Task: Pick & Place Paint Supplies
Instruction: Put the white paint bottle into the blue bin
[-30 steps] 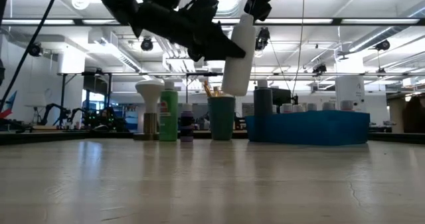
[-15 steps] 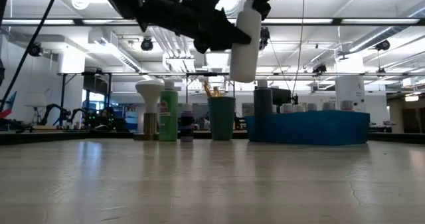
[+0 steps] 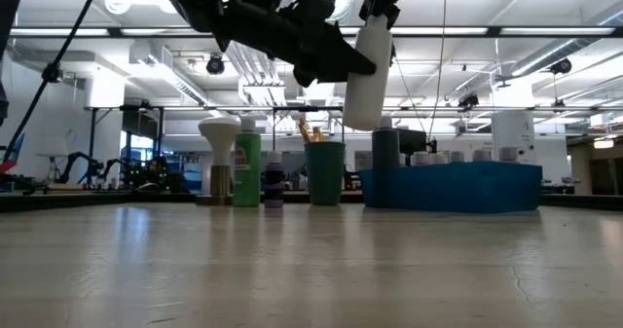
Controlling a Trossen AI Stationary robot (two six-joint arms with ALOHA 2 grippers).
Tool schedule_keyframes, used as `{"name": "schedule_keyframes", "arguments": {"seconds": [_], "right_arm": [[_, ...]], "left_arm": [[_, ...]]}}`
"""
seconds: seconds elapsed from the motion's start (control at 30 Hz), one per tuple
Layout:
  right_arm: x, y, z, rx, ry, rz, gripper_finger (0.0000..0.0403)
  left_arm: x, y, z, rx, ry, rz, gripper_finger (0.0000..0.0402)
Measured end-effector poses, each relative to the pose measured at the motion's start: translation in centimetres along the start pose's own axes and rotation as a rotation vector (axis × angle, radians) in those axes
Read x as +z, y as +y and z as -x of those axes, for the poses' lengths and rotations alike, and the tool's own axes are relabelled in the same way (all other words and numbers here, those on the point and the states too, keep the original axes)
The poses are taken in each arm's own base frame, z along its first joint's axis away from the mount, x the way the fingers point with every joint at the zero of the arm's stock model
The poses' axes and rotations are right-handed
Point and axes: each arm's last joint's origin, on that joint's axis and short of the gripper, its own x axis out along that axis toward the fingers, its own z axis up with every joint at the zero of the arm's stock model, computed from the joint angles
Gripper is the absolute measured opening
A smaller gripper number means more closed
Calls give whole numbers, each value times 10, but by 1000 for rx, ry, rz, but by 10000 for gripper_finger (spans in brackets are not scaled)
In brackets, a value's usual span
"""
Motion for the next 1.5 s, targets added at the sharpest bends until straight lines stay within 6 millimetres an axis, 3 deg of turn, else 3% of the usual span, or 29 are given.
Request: {"name": "schedule_keyframes", "arguments": {"seconds": [0.63, 1.13, 1.5], "right_arm": [[-4, -1, -2, -40, 51, -11, 128], [-5, -3, -9, -39, 46, -42, 170], [-5, -4, -10, -43, 42, -39, 116]], "left_arm": [[7, 1, 1, -1, 18, 2, 169], [6, 1, 0, -12, 25, -2, 169], [5, 1, 1, -13, 37, 4, 168]]}}
